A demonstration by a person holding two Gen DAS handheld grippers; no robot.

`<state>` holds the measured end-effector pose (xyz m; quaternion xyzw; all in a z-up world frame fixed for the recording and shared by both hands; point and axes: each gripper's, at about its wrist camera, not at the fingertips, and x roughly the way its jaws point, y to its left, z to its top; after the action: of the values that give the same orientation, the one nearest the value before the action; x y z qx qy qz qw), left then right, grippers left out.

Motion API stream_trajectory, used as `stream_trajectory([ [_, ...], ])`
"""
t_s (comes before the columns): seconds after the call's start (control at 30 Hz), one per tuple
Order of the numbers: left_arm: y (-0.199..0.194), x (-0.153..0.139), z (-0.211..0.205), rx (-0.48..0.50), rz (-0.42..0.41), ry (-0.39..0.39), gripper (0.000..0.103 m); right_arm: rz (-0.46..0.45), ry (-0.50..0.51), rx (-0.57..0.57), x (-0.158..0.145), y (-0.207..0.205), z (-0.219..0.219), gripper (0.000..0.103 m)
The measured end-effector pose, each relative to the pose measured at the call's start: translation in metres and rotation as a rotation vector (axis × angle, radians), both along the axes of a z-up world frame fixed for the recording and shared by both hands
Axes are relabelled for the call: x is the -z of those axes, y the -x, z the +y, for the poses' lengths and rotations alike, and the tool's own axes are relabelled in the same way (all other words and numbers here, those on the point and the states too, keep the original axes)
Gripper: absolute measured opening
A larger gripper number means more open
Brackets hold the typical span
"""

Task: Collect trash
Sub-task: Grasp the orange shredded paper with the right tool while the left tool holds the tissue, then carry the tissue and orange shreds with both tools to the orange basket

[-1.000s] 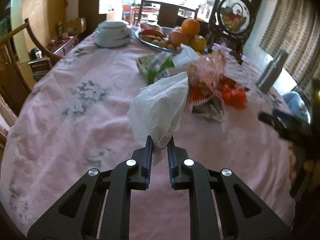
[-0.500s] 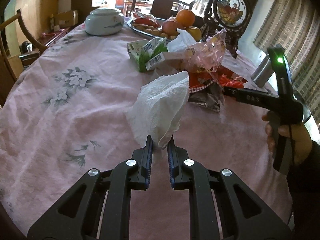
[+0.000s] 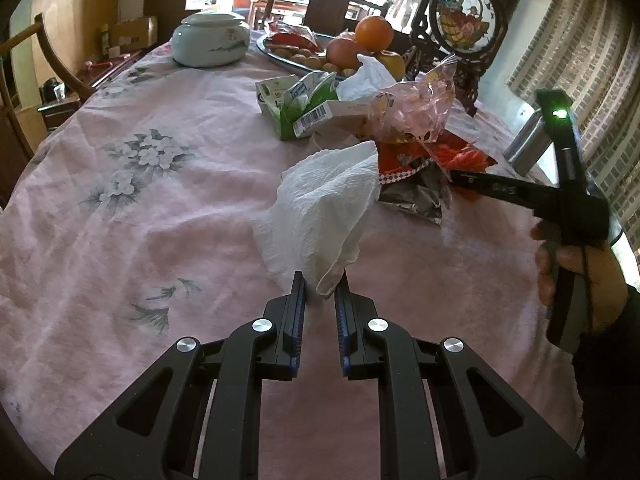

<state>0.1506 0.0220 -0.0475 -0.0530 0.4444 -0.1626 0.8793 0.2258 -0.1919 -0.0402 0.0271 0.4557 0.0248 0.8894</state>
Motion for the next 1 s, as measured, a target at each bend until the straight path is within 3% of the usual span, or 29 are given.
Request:
stream_trajectory([
  [0.37,0.025,-0.018,-0.007,-0.025,-0.025,-0.052,0.016,-0.065,-0.07,-0.023,-0.031,0.084,-0.006,0.031],
  [0.67,0.081,-0.042,-0.004,-0.037,-0.079,-0.084,0.016,-0.107,-0.099,-0.109,-0.047,0.171,0.019,0.031],
  [1.0,0.14,-0.045,0.019,-0.086,-0.09,-0.092,0.016,-0.123,-0.109,-0.186,-0.045,0.246,0.055,0.031],
])
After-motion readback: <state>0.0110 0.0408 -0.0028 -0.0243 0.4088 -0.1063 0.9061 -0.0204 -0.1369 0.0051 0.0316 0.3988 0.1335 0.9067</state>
